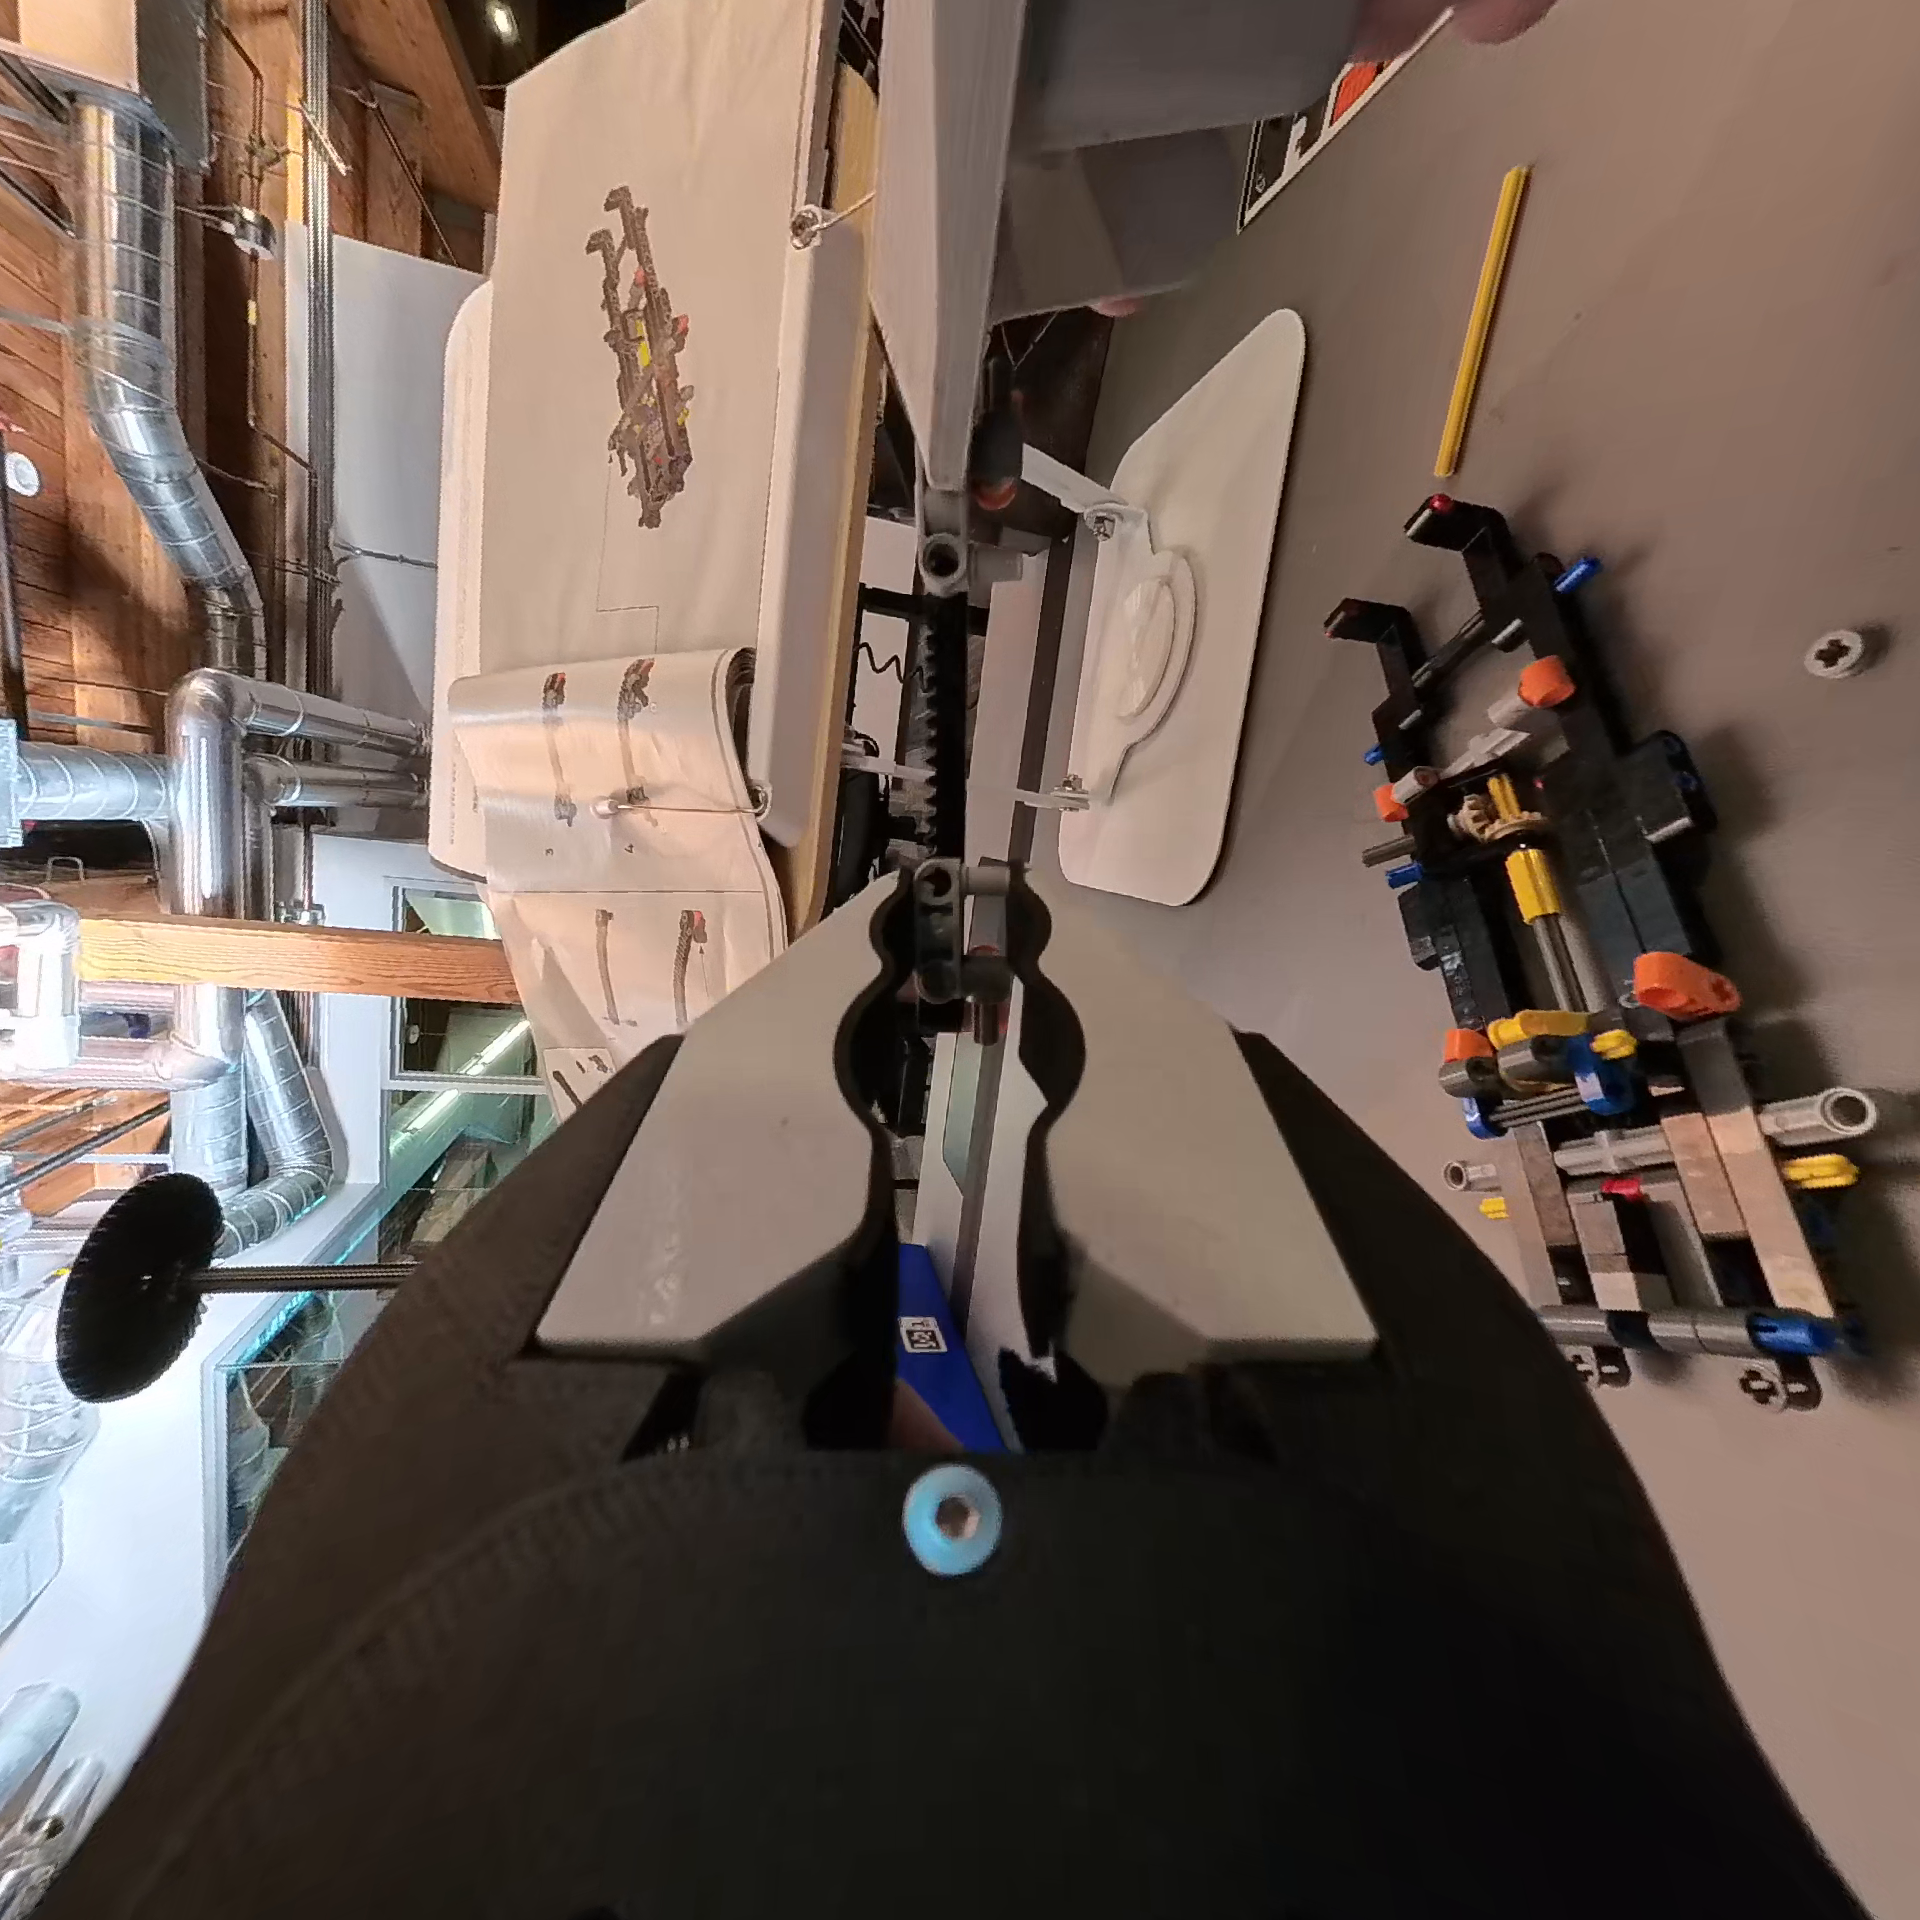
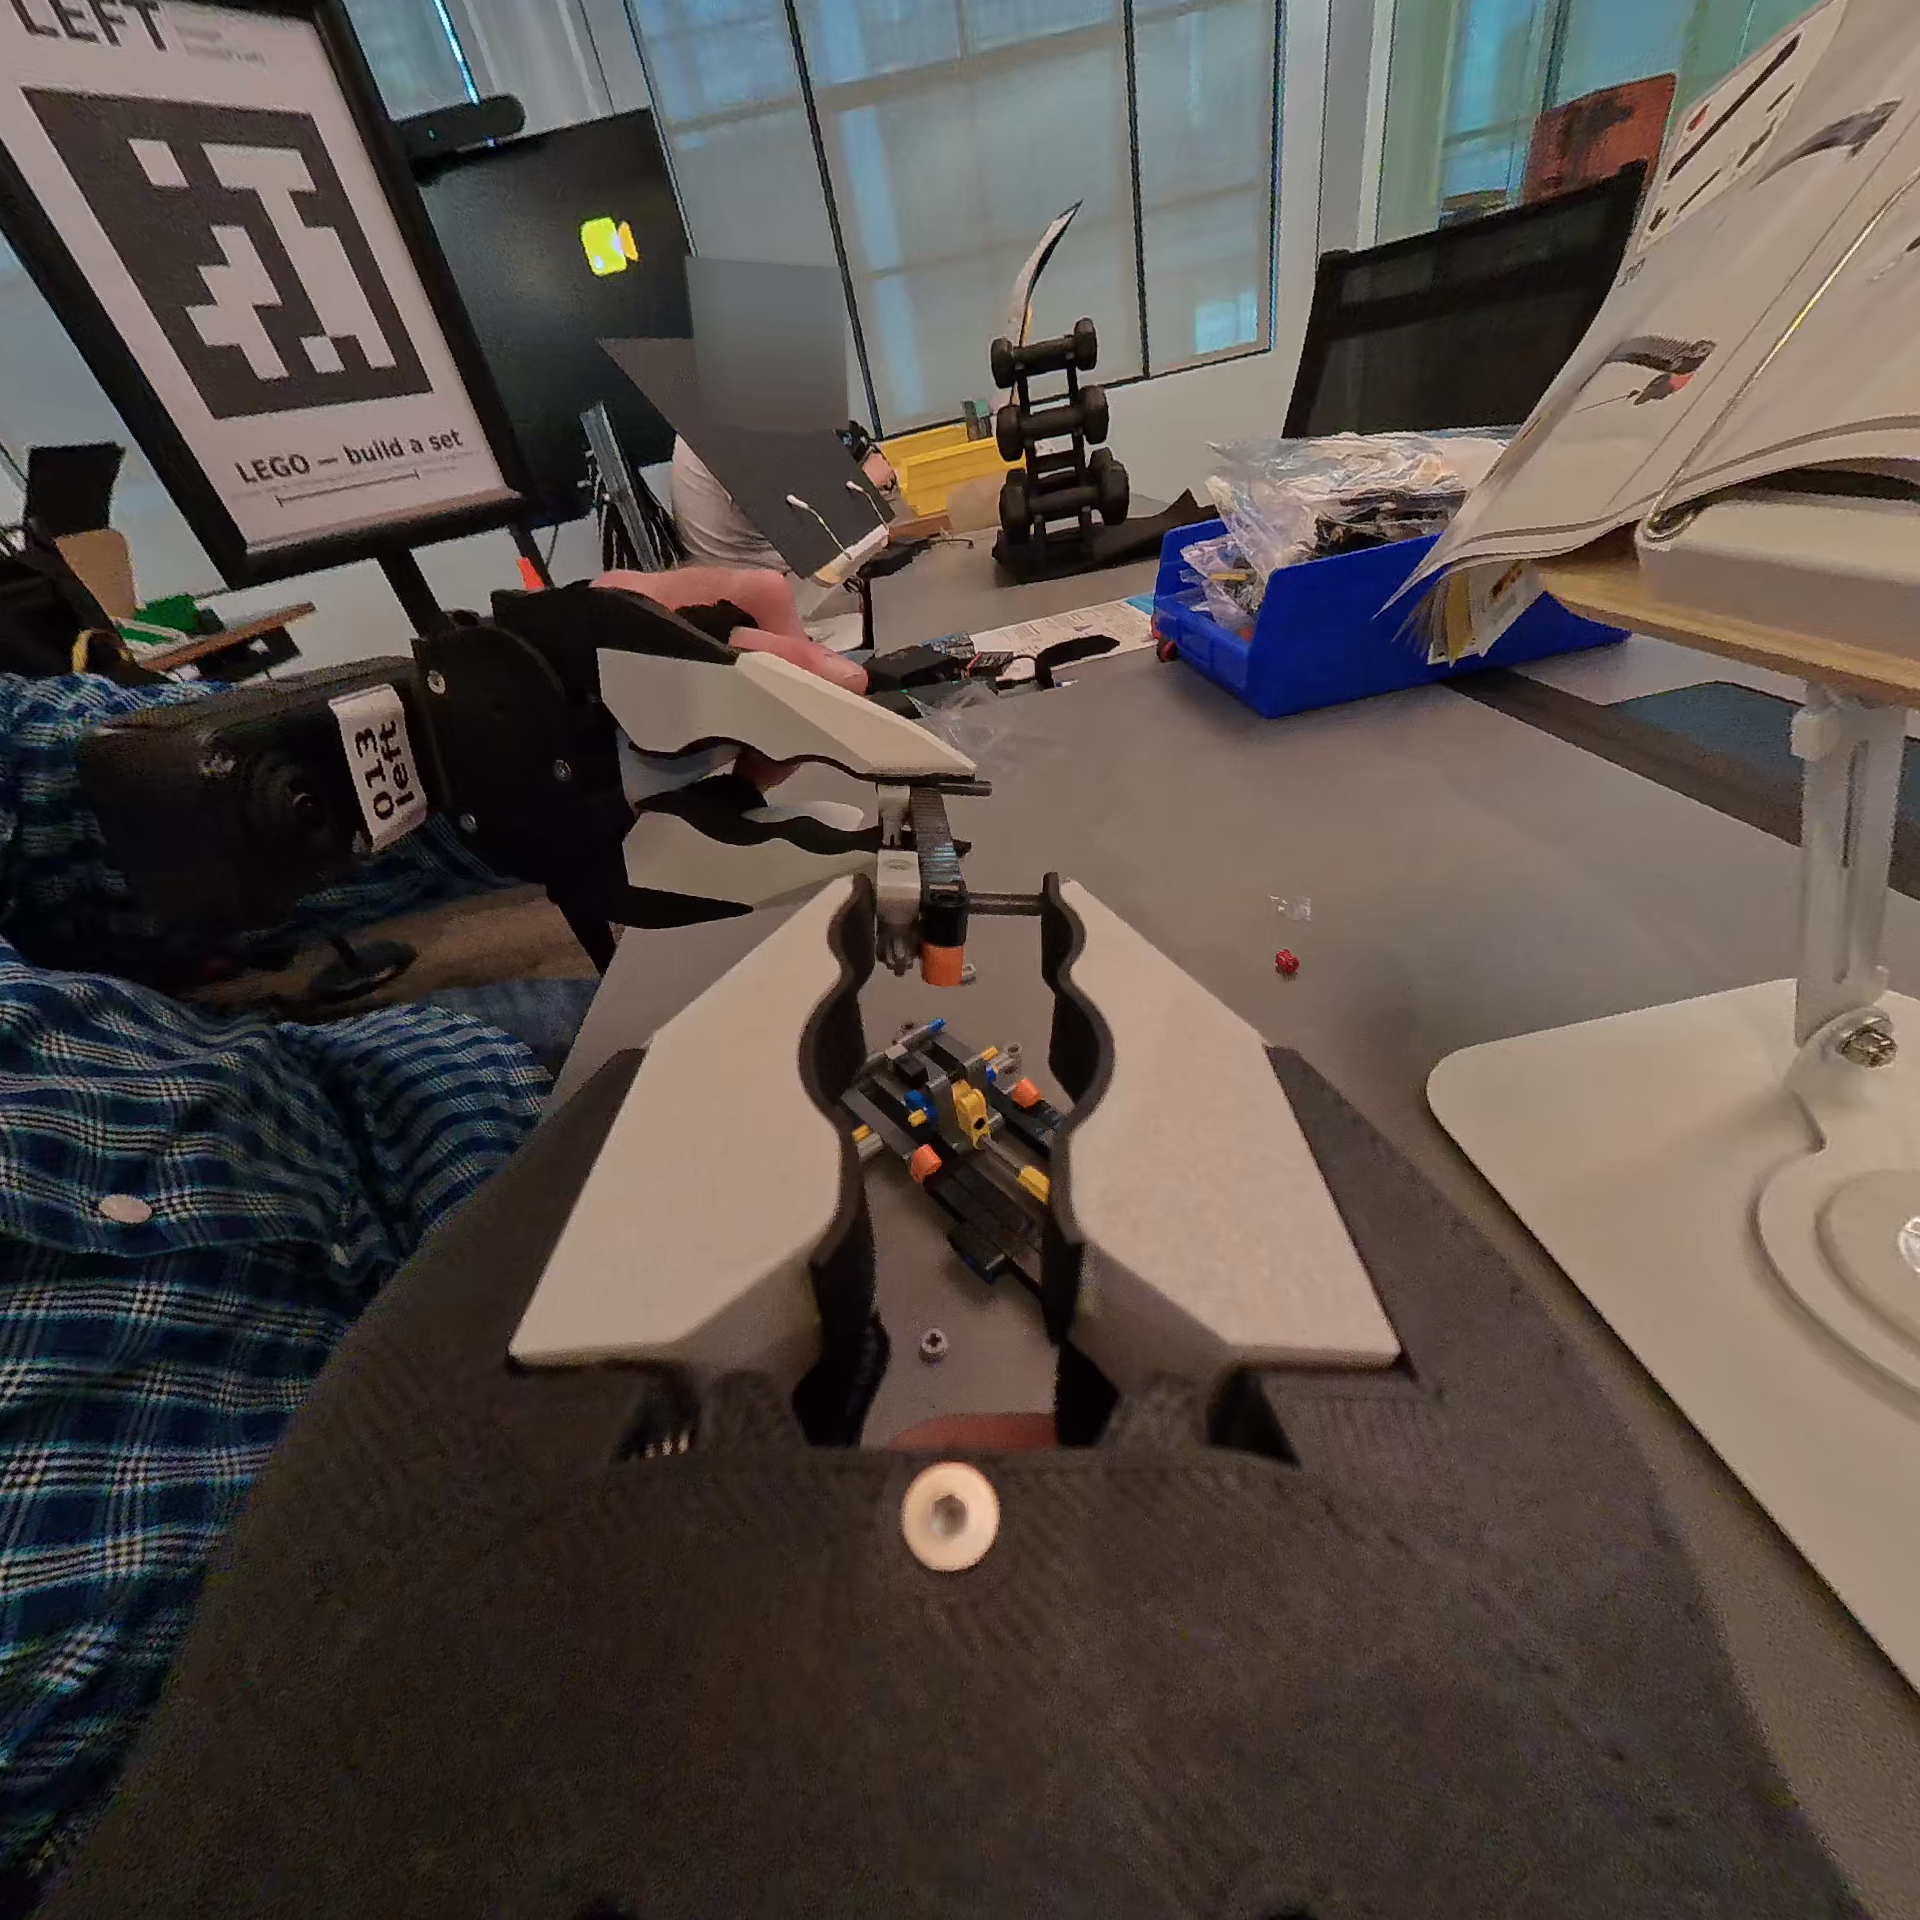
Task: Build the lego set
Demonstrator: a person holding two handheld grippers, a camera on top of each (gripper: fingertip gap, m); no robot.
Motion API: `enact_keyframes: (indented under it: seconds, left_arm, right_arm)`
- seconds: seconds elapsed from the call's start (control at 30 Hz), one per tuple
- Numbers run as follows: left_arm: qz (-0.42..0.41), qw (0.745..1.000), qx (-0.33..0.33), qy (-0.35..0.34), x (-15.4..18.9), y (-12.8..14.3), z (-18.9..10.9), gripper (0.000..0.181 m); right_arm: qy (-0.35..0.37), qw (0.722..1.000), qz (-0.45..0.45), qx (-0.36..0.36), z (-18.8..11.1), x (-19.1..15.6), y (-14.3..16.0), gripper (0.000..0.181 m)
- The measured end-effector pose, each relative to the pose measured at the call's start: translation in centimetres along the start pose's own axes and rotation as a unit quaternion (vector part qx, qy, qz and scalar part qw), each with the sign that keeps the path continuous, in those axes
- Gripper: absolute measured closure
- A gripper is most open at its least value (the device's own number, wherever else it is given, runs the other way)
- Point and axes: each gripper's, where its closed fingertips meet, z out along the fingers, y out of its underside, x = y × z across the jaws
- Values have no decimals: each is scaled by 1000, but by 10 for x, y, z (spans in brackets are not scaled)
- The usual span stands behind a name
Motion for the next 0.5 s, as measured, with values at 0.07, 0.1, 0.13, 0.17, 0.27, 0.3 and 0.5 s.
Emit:
enact_keyframes:
  seconds: [0.07, 0.1, 0.13, 0.17, 0.27, 0.3, 0.5]
  left_arm:
    - [2, 1000, 0, 1, 0, 0, 0, 167]
    - [8, 1000, -1, 2, 0, 1, -1, 167]
    - [12, 1000, -4, 1, 0, 2, -1, 168]
    - [13, 1000, -4, 3, 1, 3, -2, 168]
    - [15, 1000, -3, 7, 2, 6, -5, 168]
    - [19, 1000, -6, 8, 3, 8, -6, 168]
    - [21, 1000, -8, 13, 6, 13, -8, 168]
  right_arm:
    - [-3, 1000, 7, 3, 0, 0, -1, 151]
    - [-6, 1000, 8, 0, 0, -1, 0, 151]
    - [-5, 1000, 8, -2, 0, 0, 1, 149]
    - [-4, 1000, 5, -4, -1, 0, 1, 149]
    - [-7, 1000, -2, -11, 0, -2, 3, 155]
    - [-10, 1000, -5, -14, 0, -3, 4, 163]
    - [-10, 999, -2, -36, 5, -2, 15, 155]
